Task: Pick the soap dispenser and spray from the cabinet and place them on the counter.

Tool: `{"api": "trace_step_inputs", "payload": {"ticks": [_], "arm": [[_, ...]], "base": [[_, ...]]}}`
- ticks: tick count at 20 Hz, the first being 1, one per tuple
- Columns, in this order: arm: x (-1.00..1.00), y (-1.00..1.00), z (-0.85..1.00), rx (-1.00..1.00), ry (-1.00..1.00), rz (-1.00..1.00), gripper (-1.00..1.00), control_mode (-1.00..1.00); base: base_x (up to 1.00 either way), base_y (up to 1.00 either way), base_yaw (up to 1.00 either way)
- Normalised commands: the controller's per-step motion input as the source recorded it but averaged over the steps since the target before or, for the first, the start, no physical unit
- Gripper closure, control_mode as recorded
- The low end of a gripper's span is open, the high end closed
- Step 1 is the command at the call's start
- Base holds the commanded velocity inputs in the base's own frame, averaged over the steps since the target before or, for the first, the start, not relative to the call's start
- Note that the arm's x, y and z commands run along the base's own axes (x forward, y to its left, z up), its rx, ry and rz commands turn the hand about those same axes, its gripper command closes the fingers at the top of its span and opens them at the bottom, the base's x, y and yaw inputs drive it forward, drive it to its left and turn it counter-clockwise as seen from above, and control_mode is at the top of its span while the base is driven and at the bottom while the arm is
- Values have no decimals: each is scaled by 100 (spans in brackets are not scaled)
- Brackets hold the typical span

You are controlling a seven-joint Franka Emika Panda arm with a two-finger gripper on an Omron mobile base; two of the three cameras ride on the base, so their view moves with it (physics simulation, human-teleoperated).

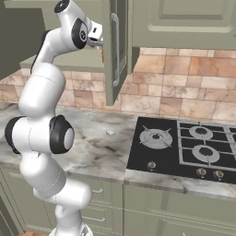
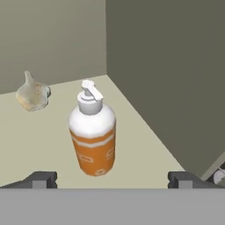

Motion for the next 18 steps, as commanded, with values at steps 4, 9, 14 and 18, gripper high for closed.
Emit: {"api": "trace_step_inputs", "payload": {"ticks": [4,9,14,18], "arm": [[7,0,-5,0,-1,0,-100,-100],[11,0,-7,0,-1,0,-100,-100],[15,0,-8,0,-1,0,-100,-100],[15,0,-6,0,-2,0,-100,-100]], "base": [[0,0,0],[0,0,0],[0,0,0],[0,0,0]]}}
